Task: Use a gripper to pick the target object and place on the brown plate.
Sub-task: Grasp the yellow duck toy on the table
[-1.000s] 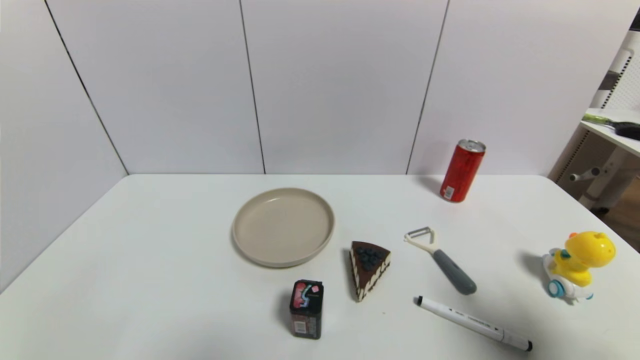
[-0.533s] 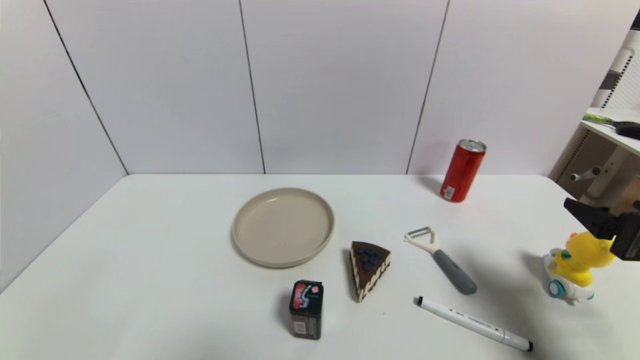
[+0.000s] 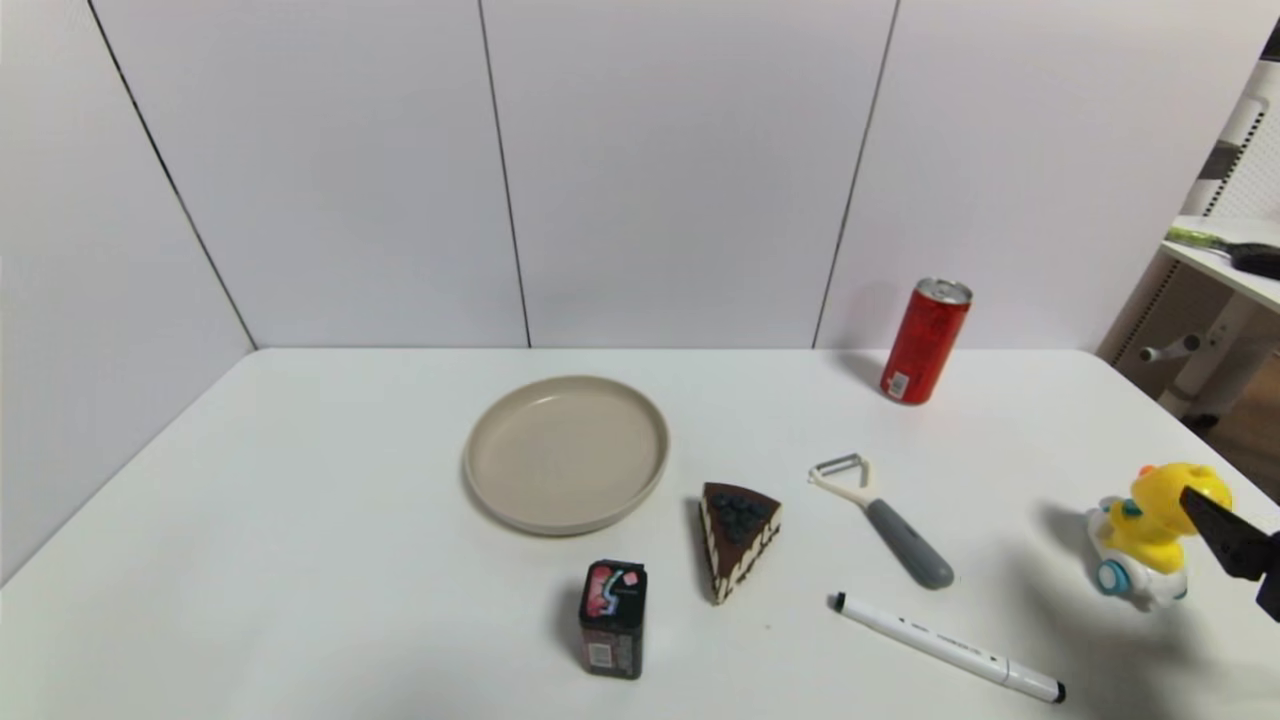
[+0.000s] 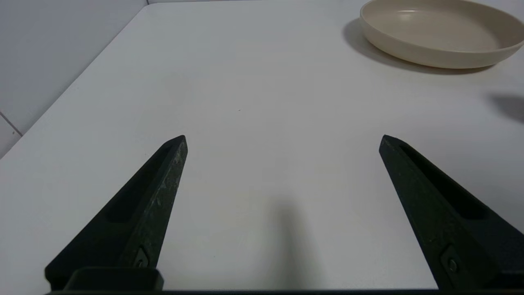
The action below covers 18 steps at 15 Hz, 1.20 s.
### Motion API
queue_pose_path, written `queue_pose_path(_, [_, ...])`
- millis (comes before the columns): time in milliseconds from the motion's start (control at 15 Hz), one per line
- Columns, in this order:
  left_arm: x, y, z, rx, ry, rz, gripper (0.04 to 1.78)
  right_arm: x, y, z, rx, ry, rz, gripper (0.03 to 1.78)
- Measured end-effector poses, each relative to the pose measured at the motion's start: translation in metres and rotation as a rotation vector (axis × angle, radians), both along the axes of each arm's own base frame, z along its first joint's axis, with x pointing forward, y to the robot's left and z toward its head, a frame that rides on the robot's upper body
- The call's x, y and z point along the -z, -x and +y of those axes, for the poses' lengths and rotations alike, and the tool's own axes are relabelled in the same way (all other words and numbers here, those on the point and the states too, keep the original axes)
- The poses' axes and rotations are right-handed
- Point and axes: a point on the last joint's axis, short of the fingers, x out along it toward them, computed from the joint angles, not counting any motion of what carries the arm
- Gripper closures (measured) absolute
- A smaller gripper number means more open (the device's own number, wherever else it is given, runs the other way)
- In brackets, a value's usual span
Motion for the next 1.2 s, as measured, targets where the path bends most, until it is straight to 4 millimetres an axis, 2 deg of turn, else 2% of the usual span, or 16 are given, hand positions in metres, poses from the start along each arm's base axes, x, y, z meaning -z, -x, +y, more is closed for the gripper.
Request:
queue_pose_path(267, [0.0,0.0,0.0,0.0,0.001,0.0,0.13,0.021,0.011,0.006,-0.047,0.03,0.09,0.11])
queue_pose_path(533, [0.0,0.0,0.0,0.0,0.0,0.0,0.13,0.031,0.009,0.011,-0.096,0.031,0.148,0.11])
queue_pose_path(1200, [0.0,0.0,0.0,0.0,0.0,0.0,0.13,0.038,-0.028,0.005,-0.073,0.032,0.13,0.11])
